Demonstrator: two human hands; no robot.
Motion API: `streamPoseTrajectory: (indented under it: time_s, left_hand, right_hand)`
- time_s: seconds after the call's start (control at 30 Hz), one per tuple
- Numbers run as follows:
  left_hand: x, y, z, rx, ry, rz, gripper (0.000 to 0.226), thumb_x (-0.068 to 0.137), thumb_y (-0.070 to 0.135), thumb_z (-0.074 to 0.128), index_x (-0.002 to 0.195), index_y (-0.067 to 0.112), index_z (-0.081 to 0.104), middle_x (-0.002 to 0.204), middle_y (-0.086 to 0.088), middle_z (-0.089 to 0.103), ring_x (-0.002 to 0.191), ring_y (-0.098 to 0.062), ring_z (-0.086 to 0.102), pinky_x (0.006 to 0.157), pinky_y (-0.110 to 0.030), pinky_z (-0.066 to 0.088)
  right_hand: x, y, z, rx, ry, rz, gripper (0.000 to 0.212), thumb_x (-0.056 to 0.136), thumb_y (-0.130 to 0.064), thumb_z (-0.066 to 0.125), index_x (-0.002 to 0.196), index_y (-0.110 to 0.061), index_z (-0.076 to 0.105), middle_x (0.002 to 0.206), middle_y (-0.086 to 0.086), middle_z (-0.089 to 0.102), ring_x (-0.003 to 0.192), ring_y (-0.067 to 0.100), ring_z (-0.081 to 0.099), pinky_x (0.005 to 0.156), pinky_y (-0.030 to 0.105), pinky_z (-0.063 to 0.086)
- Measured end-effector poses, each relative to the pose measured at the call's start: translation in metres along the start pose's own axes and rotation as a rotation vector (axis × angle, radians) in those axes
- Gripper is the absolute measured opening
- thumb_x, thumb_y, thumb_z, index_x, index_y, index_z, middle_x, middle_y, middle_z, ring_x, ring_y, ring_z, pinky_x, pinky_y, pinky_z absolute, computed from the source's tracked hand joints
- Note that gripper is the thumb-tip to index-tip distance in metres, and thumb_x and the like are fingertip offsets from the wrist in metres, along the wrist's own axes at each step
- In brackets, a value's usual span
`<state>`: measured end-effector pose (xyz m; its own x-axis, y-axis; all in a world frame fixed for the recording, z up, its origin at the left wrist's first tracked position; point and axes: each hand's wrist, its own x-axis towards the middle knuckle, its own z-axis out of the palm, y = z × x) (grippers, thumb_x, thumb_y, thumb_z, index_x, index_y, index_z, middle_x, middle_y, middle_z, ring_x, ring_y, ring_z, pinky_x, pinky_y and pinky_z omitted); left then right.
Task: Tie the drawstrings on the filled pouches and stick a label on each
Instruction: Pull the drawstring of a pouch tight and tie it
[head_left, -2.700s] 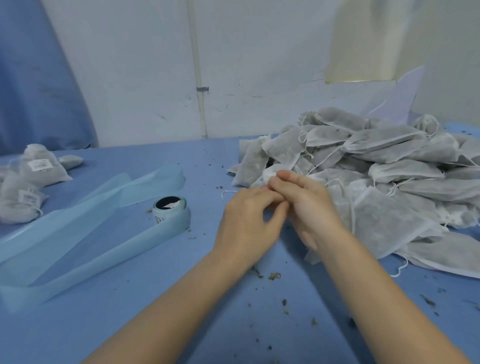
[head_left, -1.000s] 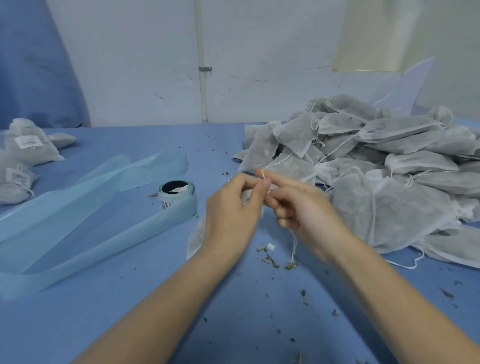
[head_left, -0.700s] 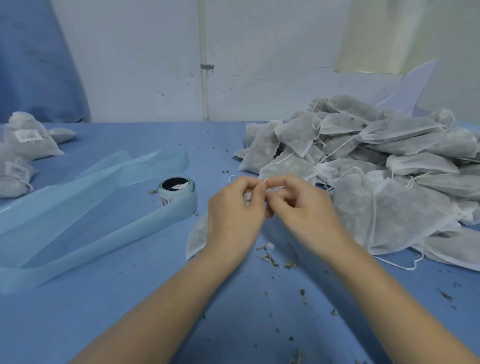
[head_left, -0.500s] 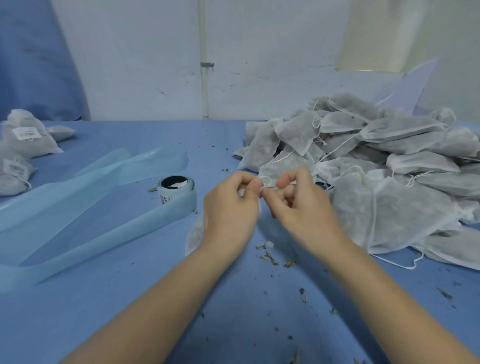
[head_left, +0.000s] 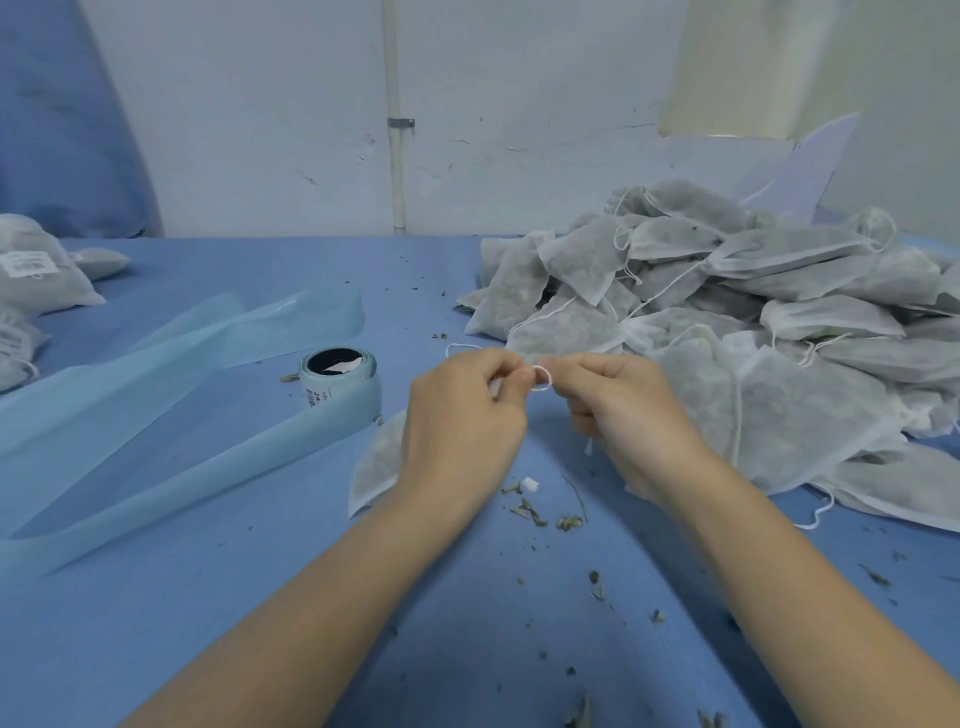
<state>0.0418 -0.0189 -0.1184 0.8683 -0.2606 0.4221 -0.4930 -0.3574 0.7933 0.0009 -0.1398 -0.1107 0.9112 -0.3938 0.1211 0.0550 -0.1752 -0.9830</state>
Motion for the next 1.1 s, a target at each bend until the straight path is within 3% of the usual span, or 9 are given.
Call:
streamPoseTrajectory:
  time_s: [0.07, 0.17, 0.33, 0.53, 0.63, 0.77, 1.0, 1.1]
  left_hand:
    - [-0.002, -0.001, 0.004, 0.101, 0.064, 0.030, 0.015, 0.090, 0.027, 0.058, 0.077, 0.026, 0.066, 0.073, 0.010, 0.062, 0.071, -0.012, 0.054, 0.062, -0.022, 0.037]
    - [-0.003, -0.006, 0.008, 0.153, 0.121, 0.072, 0.015, 0.091, 0.026, 0.056, 0.085, 0.017, 0.066, 0.085, 0.003, 0.063, 0.080, -0.018, 0.056, 0.069, -0.026, 0.036]
    - [-0.005, -0.008, 0.010, 0.135, 0.149, 0.065, 0.013, 0.093, 0.024, 0.054, 0.082, 0.018, 0.058, 0.088, 0.002, 0.062, 0.084, -0.018, 0.055, 0.069, -0.025, 0.033]
    - [-0.003, -0.008, 0.008, 0.071, 0.119, -0.017, 0.013, 0.095, 0.026, 0.050, 0.086, 0.018, 0.056, 0.092, 0.005, 0.062, 0.090, -0.016, 0.054, 0.075, -0.026, 0.036]
    - [-0.003, -0.006, 0.007, 0.055, 0.094, -0.039, 0.015, 0.096, 0.025, 0.046, 0.088, 0.017, 0.056, 0.093, 0.002, 0.063, 0.091, -0.018, 0.054, 0.078, -0.031, 0.038]
    - [-0.002, -0.002, 0.004, 0.007, 0.018, -0.091, 0.021, 0.097, 0.024, 0.044, 0.079, 0.025, 0.055, 0.087, 0.000, 0.065, 0.082, -0.020, 0.055, 0.075, -0.036, 0.044]
    - [-0.012, -0.004, 0.008, 0.143, -0.029, 0.061, 0.019, 0.099, 0.019, 0.037, 0.092, 0.017, 0.055, 0.090, 0.003, 0.062, 0.088, -0.022, 0.056, 0.083, -0.037, 0.040]
    - [-0.015, -0.003, 0.008, 0.103, 0.027, 0.100, 0.012, 0.097, 0.020, 0.044, 0.105, 0.017, 0.053, 0.092, 0.004, 0.065, 0.088, -0.022, 0.060, 0.082, -0.038, 0.043]
  right_hand:
    - [0.000, 0.000, 0.002, 0.093, 0.007, 0.040, 0.034, 0.087, -0.013, 0.066, 0.054, -0.020, 0.068, 0.046, -0.012, 0.036, 0.042, 0.005, 0.028, 0.039, 0.012, 0.024]
    - [0.003, -0.001, 0.003, 0.219, -0.021, 0.092, 0.022, 0.086, -0.018, 0.067, 0.066, -0.010, 0.072, 0.055, -0.006, 0.039, 0.046, 0.007, 0.027, 0.040, 0.015, 0.023]
    - [0.000, 0.002, 0.006, 0.125, -0.028, 0.046, 0.011, 0.085, -0.009, 0.067, 0.080, -0.011, 0.076, 0.048, -0.016, 0.053, 0.043, 0.002, 0.035, 0.042, 0.011, 0.031]
    - [0.003, 0.000, 0.005, 0.223, 0.003, 0.197, 0.013, 0.084, -0.011, 0.070, 0.087, 0.002, 0.073, 0.050, -0.009, 0.038, 0.041, 0.005, 0.027, 0.037, 0.015, 0.023]
    - [0.003, -0.004, 0.004, 0.404, -0.149, 0.349, 0.007, 0.085, -0.007, 0.062, 0.083, -0.003, 0.067, 0.053, -0.006, 0.027, 0.041, 0.004, 0.017, 0.036, 0.014, 0.014]
    - [0.001, -0.006, 0.004, 0.695, -0.286, 0.502, 0.013, 0.070, -0.010, 0.059, 0.081, -0.005, 0.061, 0.051, -0.007, 0.025, 0.046, 0.004, 0.009, 0.036, 0.012, 0.012]
    - [0.002, -0.007, 0.004, 0.850, -0.259, 0.562, 0.015, 0.071, -0.009, 0.057, 0.059, -0.003, 0.065, 0.051, -0.007, 0.027, 0.051, 0.003, 0.007, 0.034, 0.011, 0.014]
    - [0.001, -0.008, 0.004, 0.843, -0.241, 0.560, 0.015, 0.071, -0.009, 0.058, 0.058, -0.004, 0.064, 0.049, -0.007, 0.027, 0.051, 0.003, 0.006, 0.034, 0.011, 0.013]
